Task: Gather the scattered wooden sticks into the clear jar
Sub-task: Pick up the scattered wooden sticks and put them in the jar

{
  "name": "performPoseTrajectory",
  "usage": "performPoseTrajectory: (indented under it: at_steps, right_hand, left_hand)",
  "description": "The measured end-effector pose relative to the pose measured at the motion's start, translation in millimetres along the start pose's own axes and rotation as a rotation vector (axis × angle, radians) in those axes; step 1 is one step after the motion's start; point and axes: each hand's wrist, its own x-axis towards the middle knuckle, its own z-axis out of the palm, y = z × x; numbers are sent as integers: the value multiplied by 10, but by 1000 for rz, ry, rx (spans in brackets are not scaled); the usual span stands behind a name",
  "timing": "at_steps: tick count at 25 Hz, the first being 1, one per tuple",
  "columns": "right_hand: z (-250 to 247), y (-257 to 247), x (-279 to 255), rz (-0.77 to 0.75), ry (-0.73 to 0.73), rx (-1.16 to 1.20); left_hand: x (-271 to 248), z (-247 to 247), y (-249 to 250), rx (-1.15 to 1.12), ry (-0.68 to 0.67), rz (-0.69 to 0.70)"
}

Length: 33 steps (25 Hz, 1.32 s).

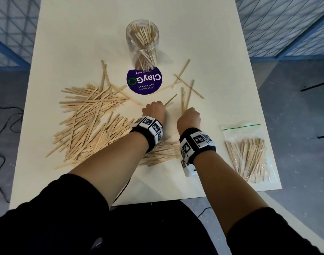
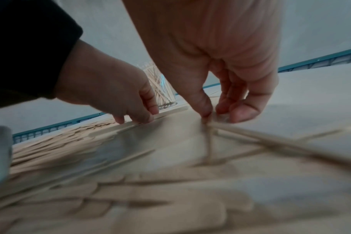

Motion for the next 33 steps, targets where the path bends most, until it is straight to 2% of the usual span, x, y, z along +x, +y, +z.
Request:
performPoseTrajectory:
  at_steps: [3,6,9,13,18,20,28,33]
  right_hand:
    - [-43,-33,27,34,-37,5]
    - [-71,-29,80,39,-55,16]
    - [-76,28,120,7,5,-28]
    - [-21,24,138,-64,19,-30]
    - [42,-91,204,-8,31,19]
    - [44,-119,236,6,36,-5]
    - [33,-192,268,20,-4,-92]
    - [-9,-171,259,-5,76,-113]
  left_hand:
    - [11,-9,-1,-53,-4,-14]
    - [54,-104,-41,-259,25,-84]
    - [54,-152,-73,-350,62,-79]
    - [-16,-34,-61,-293,67,-59]
    - [29,-108,-39,-161,-56,-71]
    - [39,-119,-13,-130,-67,-63]
    - [49,-31,20,35,36,5]
    - [102,-210,-8,-85,91,-24]
